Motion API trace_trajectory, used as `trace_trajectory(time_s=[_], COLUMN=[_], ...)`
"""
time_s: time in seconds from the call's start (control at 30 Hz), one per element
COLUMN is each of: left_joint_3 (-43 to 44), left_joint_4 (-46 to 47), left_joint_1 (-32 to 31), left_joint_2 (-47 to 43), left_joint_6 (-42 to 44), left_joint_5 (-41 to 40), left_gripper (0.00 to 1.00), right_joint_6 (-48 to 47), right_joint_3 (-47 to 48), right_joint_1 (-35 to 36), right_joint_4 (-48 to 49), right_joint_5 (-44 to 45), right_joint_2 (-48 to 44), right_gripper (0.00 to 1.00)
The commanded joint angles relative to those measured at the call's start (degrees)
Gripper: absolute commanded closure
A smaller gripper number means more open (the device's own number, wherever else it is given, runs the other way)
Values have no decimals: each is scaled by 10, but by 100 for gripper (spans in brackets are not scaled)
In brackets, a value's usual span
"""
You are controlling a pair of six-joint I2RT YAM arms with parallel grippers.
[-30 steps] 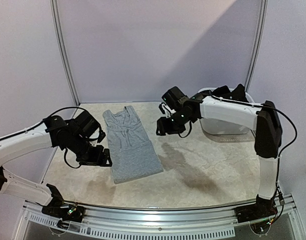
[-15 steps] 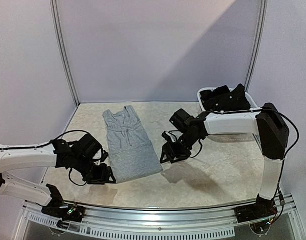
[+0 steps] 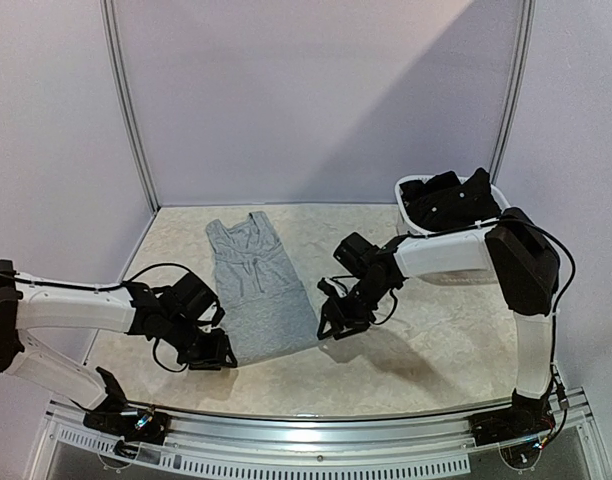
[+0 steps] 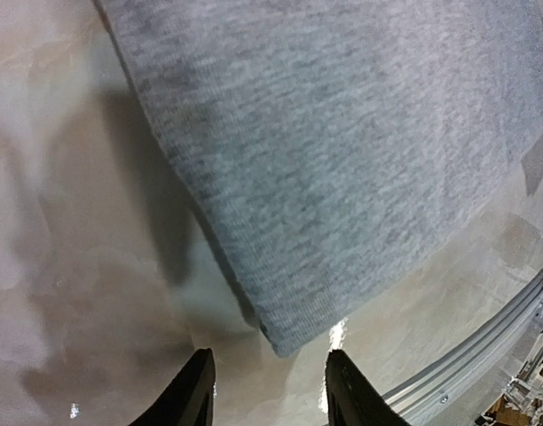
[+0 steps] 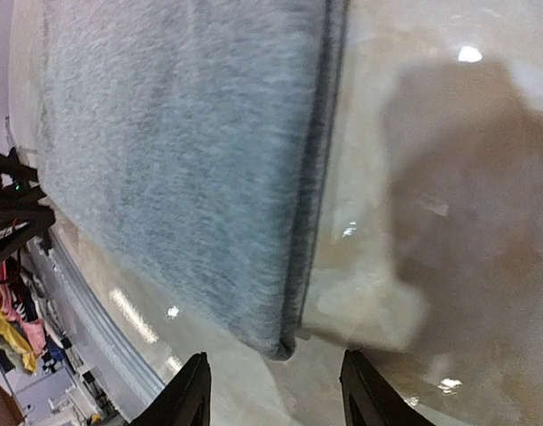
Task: Fold and stack the mixed laundry pile
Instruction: Pick up the 2/3-rectangle-folded T-shirt from the center of the board.
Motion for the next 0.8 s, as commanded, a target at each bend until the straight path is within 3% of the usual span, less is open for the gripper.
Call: trace_trajectory(time_s=[0.0, 0.3, 0.6, 0.77], left_joint_3=[0, 10, 32, 45], left_joint_4=[15, 20, 22, -4], left_joint_1=[-7, -7, -8, -15], left_joint_2=[31, 72, 87, 67], left_joint_6=[5, 7, 5, 2], left_joint_5=[-10, -12, -9, -12], left_gripper=[59, 71, 100, 100], right_joint_6=[-9, -7, 19, 36], right_joint_3=[14, 17, -10, -12], right_joint_1=[3, 3, 2, 3], right_joint_4=[13, 19, 64, 51], right_joint_5=[-20, -28, -62, -42], right_joint_2=[33, 63, 59, 38], right_gripper=[52, 72, 97, 100])
